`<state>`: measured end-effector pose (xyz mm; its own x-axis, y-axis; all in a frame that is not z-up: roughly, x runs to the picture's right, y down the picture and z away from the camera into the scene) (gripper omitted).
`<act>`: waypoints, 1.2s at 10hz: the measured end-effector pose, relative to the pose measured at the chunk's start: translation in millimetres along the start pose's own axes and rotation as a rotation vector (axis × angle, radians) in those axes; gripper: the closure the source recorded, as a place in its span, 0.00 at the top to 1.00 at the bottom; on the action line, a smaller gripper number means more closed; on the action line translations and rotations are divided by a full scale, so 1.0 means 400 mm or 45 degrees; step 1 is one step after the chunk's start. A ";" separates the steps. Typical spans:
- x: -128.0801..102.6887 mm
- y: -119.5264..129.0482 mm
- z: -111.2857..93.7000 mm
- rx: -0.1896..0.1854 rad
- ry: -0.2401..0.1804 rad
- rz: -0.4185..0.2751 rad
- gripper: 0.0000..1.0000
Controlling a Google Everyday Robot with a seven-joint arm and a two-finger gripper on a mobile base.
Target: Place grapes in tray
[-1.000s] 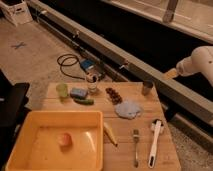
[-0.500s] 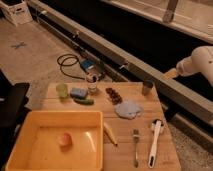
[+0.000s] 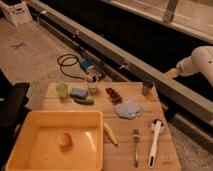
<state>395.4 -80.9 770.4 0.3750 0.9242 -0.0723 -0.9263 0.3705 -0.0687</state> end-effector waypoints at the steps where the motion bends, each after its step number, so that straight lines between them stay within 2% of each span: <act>1: 0.000 0.000 0.000 0.000 0.000 0.000 0.80; 10: 0.000 0.000 0.000 0.000 0.000 0.000 0.80; 12: -0.004 0.003 -0.001 -0.004 -0.006 -0.030 0.80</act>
<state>393.7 -82.2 769.9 0.3965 0.9157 -0.0659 -0.9171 0.3918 -0.0731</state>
